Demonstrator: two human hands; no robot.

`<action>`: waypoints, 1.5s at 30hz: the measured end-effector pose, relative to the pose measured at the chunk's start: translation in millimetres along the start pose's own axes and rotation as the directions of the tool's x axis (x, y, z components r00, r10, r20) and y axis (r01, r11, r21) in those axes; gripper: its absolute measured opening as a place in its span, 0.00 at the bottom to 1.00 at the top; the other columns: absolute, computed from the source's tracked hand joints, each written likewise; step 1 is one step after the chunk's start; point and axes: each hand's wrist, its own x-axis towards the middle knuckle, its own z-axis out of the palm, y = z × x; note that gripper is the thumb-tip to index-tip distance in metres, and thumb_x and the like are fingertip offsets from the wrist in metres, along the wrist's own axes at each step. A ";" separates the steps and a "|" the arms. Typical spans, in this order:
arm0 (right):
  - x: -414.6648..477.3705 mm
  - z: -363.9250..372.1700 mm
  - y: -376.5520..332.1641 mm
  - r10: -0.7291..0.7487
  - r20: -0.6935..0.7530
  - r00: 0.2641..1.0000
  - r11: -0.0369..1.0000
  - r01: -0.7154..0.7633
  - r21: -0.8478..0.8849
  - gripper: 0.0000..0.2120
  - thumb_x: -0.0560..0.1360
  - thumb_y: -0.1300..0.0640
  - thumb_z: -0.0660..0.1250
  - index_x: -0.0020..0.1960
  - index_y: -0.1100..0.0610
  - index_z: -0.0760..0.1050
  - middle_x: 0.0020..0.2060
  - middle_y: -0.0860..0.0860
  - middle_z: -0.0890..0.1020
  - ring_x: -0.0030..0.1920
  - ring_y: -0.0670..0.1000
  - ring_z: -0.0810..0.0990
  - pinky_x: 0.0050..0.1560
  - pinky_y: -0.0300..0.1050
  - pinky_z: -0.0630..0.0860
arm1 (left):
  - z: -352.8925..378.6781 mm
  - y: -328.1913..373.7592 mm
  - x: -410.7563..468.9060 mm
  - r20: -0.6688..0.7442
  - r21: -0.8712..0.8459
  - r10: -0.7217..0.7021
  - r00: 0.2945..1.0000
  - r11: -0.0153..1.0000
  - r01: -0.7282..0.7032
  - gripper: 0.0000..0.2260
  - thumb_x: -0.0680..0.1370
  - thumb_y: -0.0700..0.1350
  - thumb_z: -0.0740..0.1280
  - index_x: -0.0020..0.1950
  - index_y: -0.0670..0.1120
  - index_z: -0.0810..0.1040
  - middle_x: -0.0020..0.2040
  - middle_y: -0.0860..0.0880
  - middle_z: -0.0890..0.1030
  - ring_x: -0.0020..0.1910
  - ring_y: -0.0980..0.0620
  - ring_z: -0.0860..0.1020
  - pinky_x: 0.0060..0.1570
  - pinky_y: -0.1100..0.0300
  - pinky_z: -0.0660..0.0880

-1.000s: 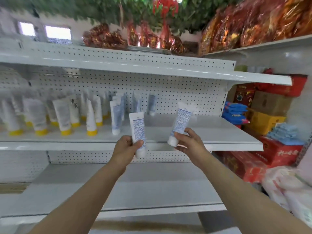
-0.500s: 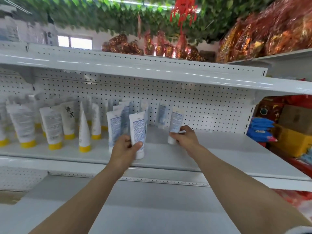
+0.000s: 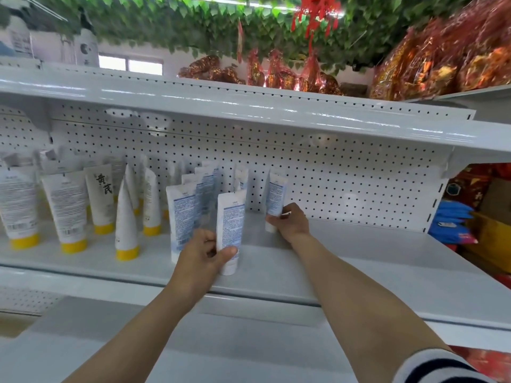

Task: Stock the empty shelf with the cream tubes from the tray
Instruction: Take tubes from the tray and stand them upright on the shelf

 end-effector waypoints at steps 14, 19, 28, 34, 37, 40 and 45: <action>10.7 9.1 2.4 0.007 -0.044 0.999 0.999 -0.010 -0.050 0.22 0.69 0.47 0.76 0.54 0.57 0.72 0.48 0.51 0.79 0.47 0.52 0.76 0.38 0.41 0.68 | 1.8 -2.0 1.4 0.012 0.003 0.002 1.000 1.000 -0.002 0.14 0.73 0.38 0.72 0.55 0.41 0.72 0.50 0.51 0.84 0.45 0.62 0.82 0.40 0.71 0.76; 10.2 9.3 2.8 0.026 -0.049 0.998 0.999 -0.028 -0.043 0.22 0.69 0.47 0.76 0.54 0.58 0.72 0.46 0.50 0.78 0.47 0.52 0.76 0.43 0.42 0.68 | 0.7 -3.4 1.5 0.022 0.003 -0.019 1.000 1.000 0.019 0.13 0.73 0.41 0.73 0.54 0.44 0.72 0.52 0.50 0.84 0.49 0.57 0.82 0.47 0.65 0.77; -0.1 -0.7 3.2 0.033 -0.047 0.998 0.997 -0.036 -0.066 0.16 0.69 0.43 0.74 0.38 0.52 0.70 0.33 0.46 0.75 0.41 0.52 0.73 0.35 0.41 0.66 | -0.2 1.8 -0.7 0.015 0.043 -0.017 1.000 0.999 0.016 0.12 0.74 0.42 0.73 0.54 0.44 0.75 0.51 0.51 0.84 0.49 0.58 0.82 0.46 0.67 0.76; -62.2 -7.9 -13.8 0.071 0.044 0.997 0.912 -0.083 0.401 0.11 0.72 0.50 0.75 0.45 0.56 0.78 0.42 0.52 0.83 0.40 0.51 0.81 0.46 0.47 0.80 | -1.3 2.9 -2.9 -0.004 0.070 0.035 0.999 0.997 -0.035 0.09 0.73 0.41 0.73 0.52 0.46 0.80 0.47 0.54 0.84 0.45 0.62 0.81 0.41 0.75 0.74; -103.5 -11.1 -20.9 -0.116 0.255 0.960 0.844 -0.040 0.535 0.09 0.73 0.54 0.74 0.49 0.58 0.79 0.44 0.53 0.84 0.46 0.51 0.82 0.44 0.44 0.77 | -1.0 1.1 -2.1 -0.002 0.081 0.071 0.997 0.994 -0.071 0.09 0.74 0.40 0.73 0.53 0.45 0.81 0.48 0.51 0.85 0.46 0.60 0.82 0.44 0.72 0.75; -120.0 -13.6 -25.0 -0.192 0.391 0.900 0.876 -0.023 0.483 0.10 0.73 0.54 0.73 0.52 0.56 0.80 0.48 0.52 0.84 0.51 0.49 0.82 0.51 0.47 0.78 | -1.3 0.7 -5.5 0.006 0.104 0.090 0.996 0.991 -0.090 0.10 0.74 0.41 0.73 0.54 0.45 0.82 0.47 0.53 0.85 0.48 0.57 0.82 0.50 0.63 0.76; -136.7 -12.8 -33.4 -0.222 0.453 0.863 0.939 0.065 0.337 0.15 0.73 0.57 0.74 0.59 0.56 0.79 0.52 0.50 0.85 0.51 0.45 0.82 0.49 0.42 0.76 | -6.6 -2.6 -29.6 -0.107 0.154 0.152 0.983 0.979 -0.135 0.15 0.72 0.46 0.75 0.56 0.49 0.77 0.49 0.54 0.80 0.50 0.56 0.79 0.51 0.69 0.72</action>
